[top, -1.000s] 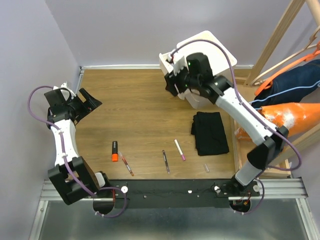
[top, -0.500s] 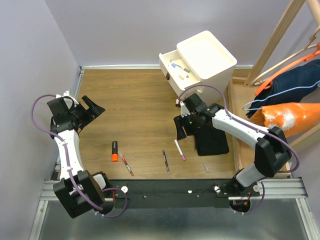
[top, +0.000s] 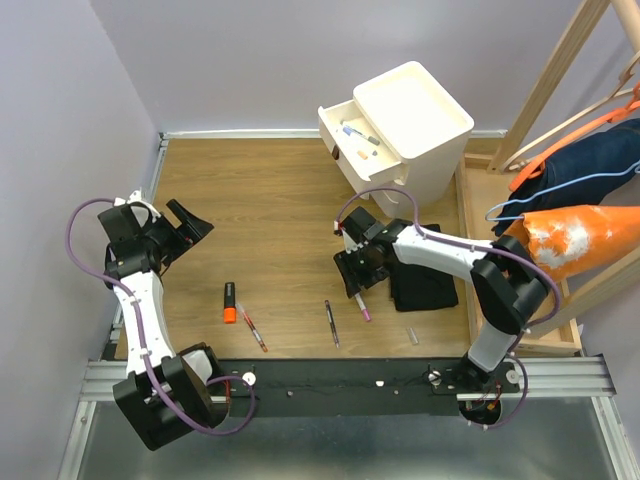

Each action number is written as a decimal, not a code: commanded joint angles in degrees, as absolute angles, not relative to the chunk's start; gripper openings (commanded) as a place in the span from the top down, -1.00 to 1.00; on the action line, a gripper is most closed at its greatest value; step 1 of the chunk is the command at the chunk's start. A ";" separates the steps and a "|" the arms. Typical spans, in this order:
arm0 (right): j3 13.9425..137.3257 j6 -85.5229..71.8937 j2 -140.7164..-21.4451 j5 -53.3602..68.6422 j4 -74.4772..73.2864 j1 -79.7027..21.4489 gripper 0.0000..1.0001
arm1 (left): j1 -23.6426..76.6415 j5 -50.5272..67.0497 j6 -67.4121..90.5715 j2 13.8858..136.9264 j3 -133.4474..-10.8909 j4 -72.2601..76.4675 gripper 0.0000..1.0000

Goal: Sort the stationery into containers
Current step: Pick up the pen from the center of the board.

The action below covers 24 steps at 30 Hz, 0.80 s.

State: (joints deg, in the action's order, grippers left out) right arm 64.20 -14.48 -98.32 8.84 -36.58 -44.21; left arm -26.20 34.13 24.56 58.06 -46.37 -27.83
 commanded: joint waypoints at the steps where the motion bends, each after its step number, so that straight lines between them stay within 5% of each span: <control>1: 65.21 -16.70 -102.47 3.43 -36.39 -44.30 -0.23 | -26.54 35.16 24.79 56.08 -45.62 -26.19 -0.97; 10: 63.99 -15.47 -106.17 0.26 -36.65 -45.61 0.09 | -26.54 34.54 24.87 54.84 -44.74 -25.84 -0.97; 15: 63.90 -14.07 -108.54 -2.72 -36.30 -48.68 0.52 | -26.54 34.89 25.58 54.32 -44.21 -24.96 -0.97; 18: 65.82 -13.19 -109.51 -3.43 -37.00 -49.74 0.99 | -26.54 35.16 25.84 54.23 -44.38 -24.70 -0.97; 24: 79.85 -12.92 -104.86 3.56 -40.78 -49.66 0.99 | -26.54 35.68 25.84 54.58 -47.37 -27.59 -0.97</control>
State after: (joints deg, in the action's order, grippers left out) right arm 70.28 -13.41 -106.34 -2.02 -38.89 -49.19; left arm -26.20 34.15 25.39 55.33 -44.88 -26.09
